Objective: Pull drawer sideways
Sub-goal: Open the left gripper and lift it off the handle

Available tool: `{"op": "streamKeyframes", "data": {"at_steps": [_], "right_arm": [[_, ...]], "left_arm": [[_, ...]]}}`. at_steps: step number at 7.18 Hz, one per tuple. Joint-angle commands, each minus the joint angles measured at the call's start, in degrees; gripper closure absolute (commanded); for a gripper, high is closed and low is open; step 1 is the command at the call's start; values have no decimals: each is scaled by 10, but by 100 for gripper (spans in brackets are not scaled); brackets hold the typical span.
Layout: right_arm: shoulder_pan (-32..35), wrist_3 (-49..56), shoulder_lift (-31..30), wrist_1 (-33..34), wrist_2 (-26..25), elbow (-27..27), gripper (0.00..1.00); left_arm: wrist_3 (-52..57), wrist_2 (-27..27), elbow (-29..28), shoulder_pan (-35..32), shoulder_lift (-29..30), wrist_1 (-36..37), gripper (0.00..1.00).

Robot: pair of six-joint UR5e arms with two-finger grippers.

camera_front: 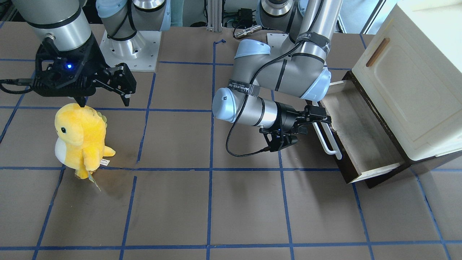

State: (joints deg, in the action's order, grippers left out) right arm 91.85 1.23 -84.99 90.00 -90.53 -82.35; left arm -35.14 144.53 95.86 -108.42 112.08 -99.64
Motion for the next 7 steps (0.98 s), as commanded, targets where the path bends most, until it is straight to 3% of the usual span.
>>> {"op": "streamKeyframes", "data": {"at_steps": [1, 2, 4, 7], "right_arm": [[0, 0, 0, 0, 0, 0, 0], [0, 0, 0, 0, 0, 0, 0], [0, 0, 0, 0, 0, 0, 0], [0, 0, 0, 0, 0, 0, 0]], "left_arm": [[81, -108, -53, 0, -53, 0, 0], [100, -142, -59, 1, -84, 1, 0], [172, -270, -80, 1, -143, 15, 0], [179, -409, -80, 32, -218, 12, 0]]}}
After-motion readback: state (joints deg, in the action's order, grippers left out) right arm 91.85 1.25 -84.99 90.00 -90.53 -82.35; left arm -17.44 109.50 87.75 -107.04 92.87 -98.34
